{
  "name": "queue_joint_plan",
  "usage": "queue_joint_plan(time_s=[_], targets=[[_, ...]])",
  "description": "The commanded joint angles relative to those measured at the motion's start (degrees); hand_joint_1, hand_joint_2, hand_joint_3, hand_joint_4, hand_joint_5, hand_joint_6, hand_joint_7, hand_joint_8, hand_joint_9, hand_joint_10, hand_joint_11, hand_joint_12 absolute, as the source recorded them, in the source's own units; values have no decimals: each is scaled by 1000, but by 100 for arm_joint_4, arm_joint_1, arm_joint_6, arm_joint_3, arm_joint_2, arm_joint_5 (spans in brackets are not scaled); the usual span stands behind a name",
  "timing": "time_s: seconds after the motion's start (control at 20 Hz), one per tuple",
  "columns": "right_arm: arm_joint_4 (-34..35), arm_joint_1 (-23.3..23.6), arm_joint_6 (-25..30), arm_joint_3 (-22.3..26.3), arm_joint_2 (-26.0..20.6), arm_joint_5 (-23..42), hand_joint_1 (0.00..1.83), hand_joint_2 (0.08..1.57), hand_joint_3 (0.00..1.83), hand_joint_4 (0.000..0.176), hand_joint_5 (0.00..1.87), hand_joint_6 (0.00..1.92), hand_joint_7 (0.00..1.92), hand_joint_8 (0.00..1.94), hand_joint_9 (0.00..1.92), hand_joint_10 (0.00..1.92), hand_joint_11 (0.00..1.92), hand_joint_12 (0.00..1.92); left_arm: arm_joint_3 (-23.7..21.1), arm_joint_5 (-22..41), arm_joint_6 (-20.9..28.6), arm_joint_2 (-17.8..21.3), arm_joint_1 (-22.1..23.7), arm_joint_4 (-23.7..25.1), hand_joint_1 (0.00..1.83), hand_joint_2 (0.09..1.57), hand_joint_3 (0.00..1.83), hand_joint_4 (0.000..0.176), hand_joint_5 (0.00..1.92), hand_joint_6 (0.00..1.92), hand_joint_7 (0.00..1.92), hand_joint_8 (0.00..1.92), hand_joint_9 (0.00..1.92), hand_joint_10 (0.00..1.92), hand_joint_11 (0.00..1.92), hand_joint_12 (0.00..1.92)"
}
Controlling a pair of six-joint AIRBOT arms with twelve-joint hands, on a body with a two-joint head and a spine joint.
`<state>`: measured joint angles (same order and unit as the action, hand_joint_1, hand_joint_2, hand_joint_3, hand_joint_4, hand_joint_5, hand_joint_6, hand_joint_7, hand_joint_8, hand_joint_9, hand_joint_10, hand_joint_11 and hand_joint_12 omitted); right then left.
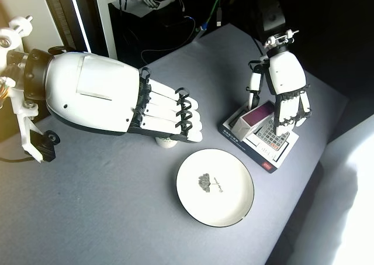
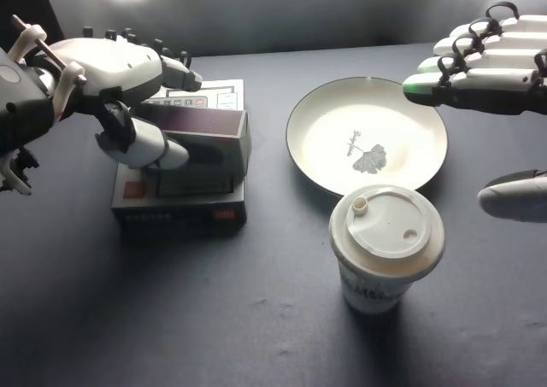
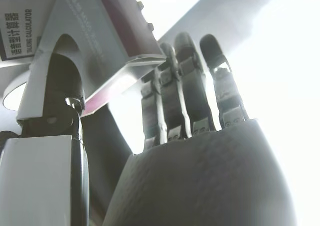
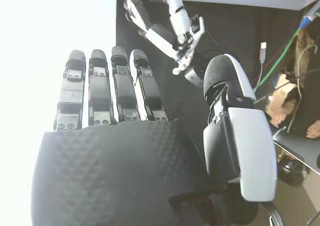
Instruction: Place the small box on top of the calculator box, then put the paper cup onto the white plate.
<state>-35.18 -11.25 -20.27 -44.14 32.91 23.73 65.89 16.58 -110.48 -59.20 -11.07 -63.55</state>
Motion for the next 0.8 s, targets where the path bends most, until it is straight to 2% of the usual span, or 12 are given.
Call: queue_joint_plan(time_s=[0.0,0.05,0.1,0.15,0.2,0.25,0.3,0.4,0.5,0.55,0.6,0.75], targets=[[179,96,98,10,-31,546,216,1250,0,0,118,2,92,0,43,1,0,34,-18,372,14,68,30,90,660,1092,0,0,271,0,319,0,305,0,0,695],[179,95,234,8,13,543,286,1222,0,0,104,4,81,2,40,1,0,22,-75,416,14,119,30,88,565,1061,0,0,233,0,269,2,246,2,0,551],[178,94,467,8,85,527,265,1209,0,0,63,0,38,0,7,0,0,4,-172,533,14,189,32,96,478,1039,0,0,222,0,243,0,223,0,0,500],[178,94,653,7,167,465,421,1158,0,0,55,1,16,4,1,0,0,0,-284,616,15,270,51,117,300,1026,0,0,223,1,230,0,214,0,0,487],[178,94,729,7,237,388,441,1124,0,0,10,0,2,0,0,0,0,0,-367,665,15,330,61,126,200,1013,0,0,229,3,228,0,211,0,0,481],[178,96,786,2,359,291,567,1050,0,0,1,0,0,0,0,0,0,0,-499,746,15,428,93,140,75,1013,0,0,188,0,191,0,174,0,0,414],[178,98,791,0,438,226,728,951,0,0,0,0,0,0,0,0,0,0,-599,818,15,503,110,149,14,1012,0,0,124,3,123,4,107,3,0,250],[179,119,945,-25,596,144,915,826,0,0,0,0,0,0,0,0,0,0,-842,856,14,711,143,246,0,1014,0,0,122,5,119,6,101,5,0,230],[179,203,1006,-29,718,13,1053,796,0,0,0,0,0,0,0,0,0,0,-1088,788,17,942,155,392,0,1022,2,0,108,0,101,0,81,0,0,168],[179,234,1006,-28,787,-23,1053,796,0,0,0,0,0,0,0,0,0,0,-1213,652,20,1095,156,466,0,1022,2,0,108,0,101,0,81,0,0,168],[179,243,1005,-26,839,-42,1123,790,0,0,0,0,0,0,0,0,0,0,-1294,529,21,1184,167,537,0,1034,5,0,12,0,8,0,5,0,0,6],[180,257,1055,-27,1023,-440,1077,792,0,0,0,0,0,0,0,0,0,0,-1605,87,79,1579,351,942,0,1053,10,0,31,9,28,9,17,5,0,0]])
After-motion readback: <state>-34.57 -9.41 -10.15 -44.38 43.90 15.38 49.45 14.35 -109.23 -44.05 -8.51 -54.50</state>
